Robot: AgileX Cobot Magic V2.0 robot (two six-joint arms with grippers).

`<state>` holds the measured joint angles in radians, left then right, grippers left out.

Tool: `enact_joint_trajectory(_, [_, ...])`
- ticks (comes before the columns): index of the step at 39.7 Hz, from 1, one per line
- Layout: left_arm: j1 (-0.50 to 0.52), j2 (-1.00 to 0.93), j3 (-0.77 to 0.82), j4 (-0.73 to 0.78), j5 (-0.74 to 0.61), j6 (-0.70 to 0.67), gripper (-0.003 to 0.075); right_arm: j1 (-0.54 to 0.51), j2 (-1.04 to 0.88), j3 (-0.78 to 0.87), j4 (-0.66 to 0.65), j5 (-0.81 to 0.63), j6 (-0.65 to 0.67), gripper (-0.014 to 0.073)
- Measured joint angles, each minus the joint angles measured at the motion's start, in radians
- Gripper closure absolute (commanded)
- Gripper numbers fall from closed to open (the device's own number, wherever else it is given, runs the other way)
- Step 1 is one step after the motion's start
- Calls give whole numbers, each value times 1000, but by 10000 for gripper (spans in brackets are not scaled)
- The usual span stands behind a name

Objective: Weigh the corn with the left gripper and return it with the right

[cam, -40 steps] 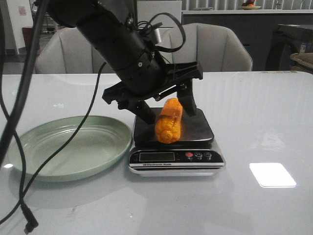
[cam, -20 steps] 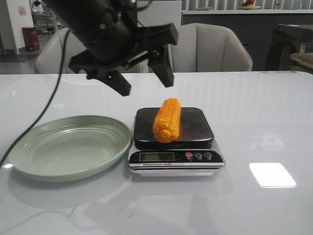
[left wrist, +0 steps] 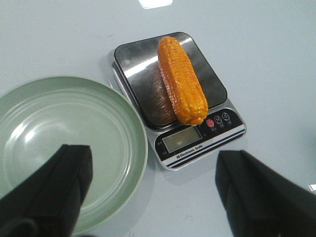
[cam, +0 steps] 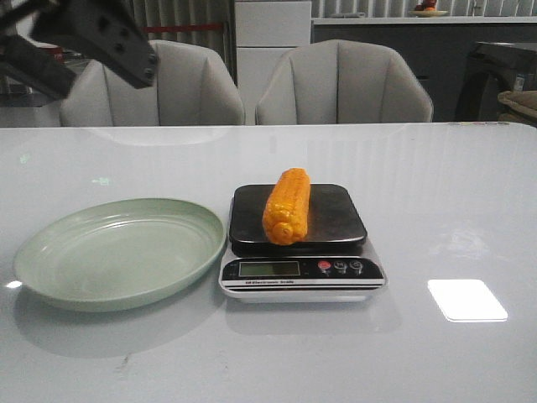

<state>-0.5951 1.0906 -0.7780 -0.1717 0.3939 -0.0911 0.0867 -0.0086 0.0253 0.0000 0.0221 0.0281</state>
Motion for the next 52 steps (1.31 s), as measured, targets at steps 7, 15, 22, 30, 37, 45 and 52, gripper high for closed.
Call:
enact_joint_trajectory(7, [0, -240, 132, 34, 2, 0, 169, 0, 0, 0, 0, 0, 0, 427])
enact_joint_trajectory(15, [0, -539, 237, 47, 68, 0, 169, 0, 0, 0, 0, 0, 0, 427])
enact_joint_trajectory(22, [2, -777, 284, 137, 164, 1, 288, 0, 0, 0, 0, 0, 0, 427])
enact_joint_trajectory(30, [2, -972, 316, 228, 246, 2, 555, 0, 0, 0, 0, 0, 0, 427])
enact_joint_trajectory(37, [2, -1054, 358, 238, 253, 2, 599, 0, 0, 0, 0, 0, 0, 427])
enact_joint_trajectory(45, [2, -1059, 372, 238, 259, 2, 599, 0, 0, 0, 0, -31, 0, 427])
enact_joint_trajectory(52, [2, -1059, 372, 238, 259, 2, 599, 0, 0, 0, 0, -179, 0, 427])
